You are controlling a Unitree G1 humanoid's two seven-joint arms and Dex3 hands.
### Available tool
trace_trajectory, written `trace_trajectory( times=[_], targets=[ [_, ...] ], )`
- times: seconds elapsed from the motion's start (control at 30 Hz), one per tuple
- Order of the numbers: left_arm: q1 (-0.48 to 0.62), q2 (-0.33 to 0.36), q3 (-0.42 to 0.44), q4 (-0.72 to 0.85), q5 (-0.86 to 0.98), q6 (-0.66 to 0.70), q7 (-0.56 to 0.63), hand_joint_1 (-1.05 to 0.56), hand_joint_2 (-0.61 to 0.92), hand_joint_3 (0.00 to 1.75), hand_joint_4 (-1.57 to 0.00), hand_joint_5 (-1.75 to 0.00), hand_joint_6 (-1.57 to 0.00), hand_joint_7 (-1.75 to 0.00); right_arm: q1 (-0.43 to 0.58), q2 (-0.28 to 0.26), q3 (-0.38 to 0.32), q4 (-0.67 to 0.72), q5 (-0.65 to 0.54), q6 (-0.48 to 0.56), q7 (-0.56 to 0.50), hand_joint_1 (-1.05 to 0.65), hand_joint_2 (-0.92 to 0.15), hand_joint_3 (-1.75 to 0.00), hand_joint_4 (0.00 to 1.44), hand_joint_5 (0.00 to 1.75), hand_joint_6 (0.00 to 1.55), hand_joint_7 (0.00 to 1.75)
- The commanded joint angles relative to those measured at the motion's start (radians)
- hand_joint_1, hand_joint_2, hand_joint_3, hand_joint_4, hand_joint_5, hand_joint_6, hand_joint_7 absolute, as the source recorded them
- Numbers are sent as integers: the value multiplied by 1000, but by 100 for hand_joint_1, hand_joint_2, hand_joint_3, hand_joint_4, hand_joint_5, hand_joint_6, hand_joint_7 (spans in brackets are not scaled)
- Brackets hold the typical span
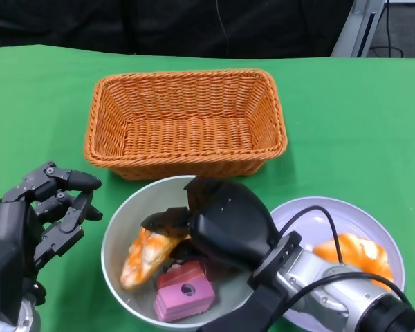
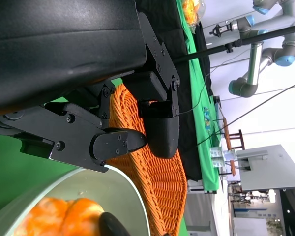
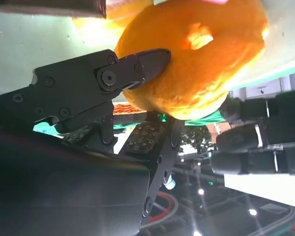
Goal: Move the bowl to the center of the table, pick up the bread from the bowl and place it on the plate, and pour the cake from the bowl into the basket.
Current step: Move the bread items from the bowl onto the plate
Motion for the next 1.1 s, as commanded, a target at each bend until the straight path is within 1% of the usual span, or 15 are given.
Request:
trace_trajectory(
  times=[0.03,0.07,0.1,0.13,0.2,0.23,0.3,0.4,0.53,0.7,0.8,0.87,0.93,0.97,1.1],
  targets=[
    [-14,19,9,11,10,-23,15,-15,78,53,-74,-141,-81,-107,16,-39,-41,-91,49,-11,68,-35,-92,-25,67,137,119,11],
    [-14,20,10,14,11,-25,14,-16,78,53,-74,-140,-80,-106,26,-54,-56,-136,65,-10,103,-35,-92,-25,66,137,118,11],
    [-14,21,10,16,10,-26,13,-16,78,53,-75,-138,-80,-105,36,-65,-69,-173,77,-8,131,-36,-92,-25,65,145,113,27],
    [-15,22,11,17,9,-26,12,-16,78,53,-76,-135,-81,-103,44,-72,-79,-199,84,-5,151,-36,-92,-23,63,151,91,72],
    [-16,24,11,20,6,-28,8,-16,79,52,-77,-134,-81,-102,63,-80,-100,-248,96,3,184,-36,-92,-20,63,154,77,103],
    [-16,24,11,21,5,-29,7,-16,79,52,-77,-133,-81,-102,70,-81,-107,-263,98,5,196,-36,-92,-19,63,155,75,108],
    [-16,24,11,20,7,-26,11,-16,79,52,-78,-133,-81,-101,89,-91,-131,-310,112,7,218,-36,-92,-17,64,154,75,109],
    [-18,24,13,21,9,-19,19,-15,80,51,-78,-134,-82,-100,133,-114,-184,-424,151,18,277,-34,-92,-10,68,143,87,81],
    [-22,25,16,35,4,-32,12,-14,81,51,-77,-134,-82,-99,176,-124,-238,-524,180,31,330,-33,-92,-7,72,133,95,63],
    [-24,25,16,42,1,-43,10,-13,81,51,-77,-135,-82,-99,224,-128,-307,-625,198,52,352,-36,-92,-15,74,126,100,54],
    [-27,28,19,51,-2,-52,7,-12,81,52,-76,-137,-82,-100,253,-139,-362,-670,224,41,344,-35,-92,-16,73,138,102,61],
    [-31,30,23,58,-12,-54,1,-11,80,53,-76,-137,-82,-100,279,-160,-406,-700,252,25,349,-32,-88,-20,75,137,94,81],
    [-33,35,26,64,-16,-56,-4,-13,80,53,-76,-137,-82,-100,311,-184,-443,-734,256,23,359,-33,-81,-36,74,141,83,102],
    [-34,37,26,66,-16,-57,-5,-13,79,53,-76,-137,-83,-99,319,-188,-452,-743,255,23,363,-33,-76,-44,74,142,81,106],
    [-40,44,34,80,-26,-67,-12,-11,79,54,-76,-138,-83,-99,373,-231,-519,-775,280,5,365,-32,-66,-62,74,143,84,105]
  ],
)
